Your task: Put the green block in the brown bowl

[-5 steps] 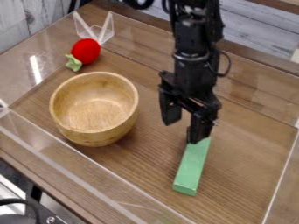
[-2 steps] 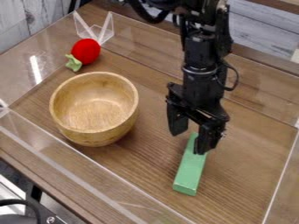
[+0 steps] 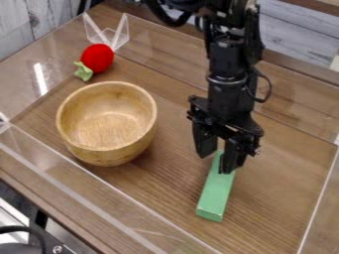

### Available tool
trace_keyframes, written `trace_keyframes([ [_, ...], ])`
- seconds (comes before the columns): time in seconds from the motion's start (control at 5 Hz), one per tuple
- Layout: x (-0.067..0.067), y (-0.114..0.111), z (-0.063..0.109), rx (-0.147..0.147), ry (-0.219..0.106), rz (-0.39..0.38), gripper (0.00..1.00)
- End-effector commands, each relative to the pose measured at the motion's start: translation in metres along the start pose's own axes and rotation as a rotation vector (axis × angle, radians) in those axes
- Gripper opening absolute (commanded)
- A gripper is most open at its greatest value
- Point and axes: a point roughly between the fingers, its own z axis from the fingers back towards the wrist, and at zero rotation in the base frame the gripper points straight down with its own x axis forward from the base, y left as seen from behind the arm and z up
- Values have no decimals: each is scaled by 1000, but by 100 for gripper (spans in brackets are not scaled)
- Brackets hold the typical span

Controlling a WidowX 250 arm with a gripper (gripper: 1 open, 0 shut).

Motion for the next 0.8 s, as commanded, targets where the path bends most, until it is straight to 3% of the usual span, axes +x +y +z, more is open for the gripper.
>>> trace_keyframes([
  [0.0,4,0,26,4,-49,28,0],
  [0.2,0,-1,48,9,-62,57,0],
  [0.4,-1,-3,34,7,-43,63,100],
  [0.6,-4,-4,25,2,-30,71,100],
])
